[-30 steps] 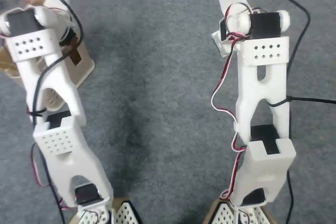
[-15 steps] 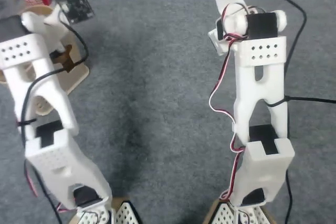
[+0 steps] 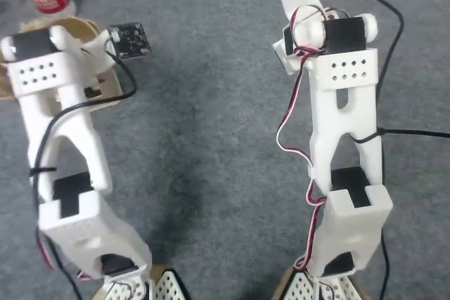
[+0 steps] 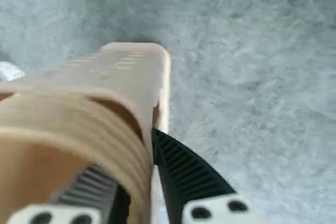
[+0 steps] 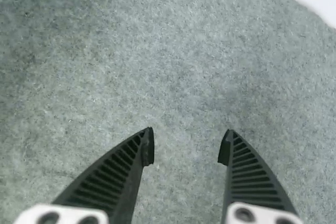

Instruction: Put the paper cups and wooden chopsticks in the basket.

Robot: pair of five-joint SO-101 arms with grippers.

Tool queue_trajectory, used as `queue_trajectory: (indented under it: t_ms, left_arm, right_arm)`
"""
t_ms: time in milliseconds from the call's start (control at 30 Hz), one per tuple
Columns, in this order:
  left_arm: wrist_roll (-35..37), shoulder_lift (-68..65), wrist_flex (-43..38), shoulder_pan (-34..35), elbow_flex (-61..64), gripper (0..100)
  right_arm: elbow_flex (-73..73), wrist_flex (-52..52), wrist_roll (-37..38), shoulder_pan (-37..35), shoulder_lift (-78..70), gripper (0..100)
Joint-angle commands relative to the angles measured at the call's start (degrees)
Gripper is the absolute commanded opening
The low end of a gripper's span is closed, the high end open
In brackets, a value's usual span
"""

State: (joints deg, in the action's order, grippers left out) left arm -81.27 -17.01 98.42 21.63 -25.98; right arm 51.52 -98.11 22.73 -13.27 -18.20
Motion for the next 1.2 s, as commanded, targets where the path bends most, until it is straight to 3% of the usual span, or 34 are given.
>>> queue_trajectory:
  t_ms: [0,133,300,367,500,700,967,1067,1167]
  left_arm:
    - [-0.53,0.18,2.02,-0.44,-2.15,1]
    - [5.01,-0.35,-0.18,0.97,-8.84,1]
    - [23.47,-0.44,-18.37,3.78,-10.77,1]
    - [26.64,-0.44,-22.15,4.57,-9.36,1]
    - [27.25,-0.44,-22.51,4.22,-7.78,6]
    - [33.58,-0.44,-23.21,2.64,-7.87,27]
    - [35.08,-2.46,-26.02,1.23,-6.99,28]
    - [42.11,-4.13,-28.04,0.18,-8.57,28]
    - [54.33,-7.74,-33.58,-0.26,-11.82,28]
  right_arm:
    - [0.35,0.48,-0.18,-0.40,3.65,21.6]
    - [0.35,1.10,-0.18,-0.66,2.68,21.6]
    - [0.35,0.75,-0.35,-1.80,-0.48,21.6]
    - [0.35,0.66,-0.35,-1.89,-1.27,21.6]
    - [0.35,0.84,-0.35,-1.89,-2.07,21.6]
    - [0.35,1.01,-0.35,-1.89,-2.07,21.6]
    - [0.35,0.57,-0.18,-1.45,-2.07,21.6]
    - [0.35,0.57,-0.18,-1.71,-2.07,21.6]
    - [0.35,0.40,-0.35,-1.63,-2.07,21.6]
